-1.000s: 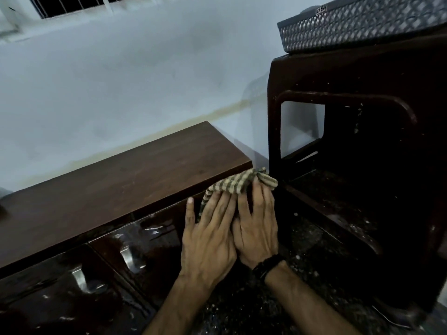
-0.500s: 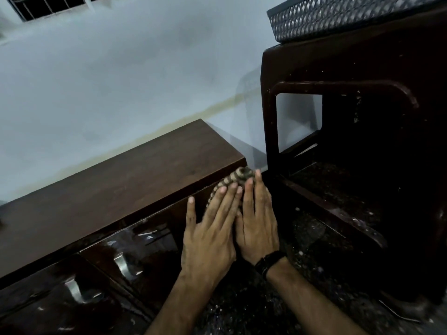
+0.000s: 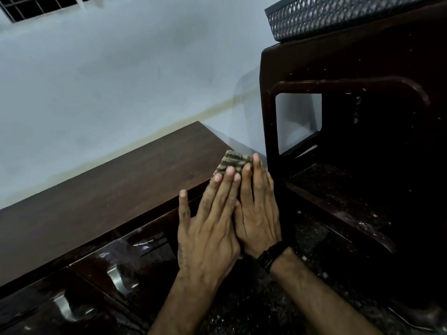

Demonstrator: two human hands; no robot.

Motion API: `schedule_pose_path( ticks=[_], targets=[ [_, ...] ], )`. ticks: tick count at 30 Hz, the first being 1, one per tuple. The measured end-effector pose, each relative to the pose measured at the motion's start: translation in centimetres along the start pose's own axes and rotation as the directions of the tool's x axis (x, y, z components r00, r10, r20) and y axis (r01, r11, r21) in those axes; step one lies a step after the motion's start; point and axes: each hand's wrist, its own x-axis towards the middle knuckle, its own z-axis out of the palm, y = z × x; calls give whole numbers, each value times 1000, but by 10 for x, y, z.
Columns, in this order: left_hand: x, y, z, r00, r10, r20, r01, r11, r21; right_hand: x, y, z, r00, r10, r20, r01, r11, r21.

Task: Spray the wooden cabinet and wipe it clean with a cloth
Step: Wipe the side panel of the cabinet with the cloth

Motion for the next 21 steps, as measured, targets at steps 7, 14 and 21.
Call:
schedule_pose_path(
  ticks=[7,14,21],
  targets=[
    [-12,-3,12,995,65,81,-67,997,22,-17,1,11,998,32,-50,-33,999,-17],
    [-58,15,44,968,101,230,-108,994,18,-83,16,24,993,105,50,-103,994,-45],
    [-89,39,51,969,159,192,-140,984,-106,-115,21,19,979,163,122,-156,986,-67]
  ],
)
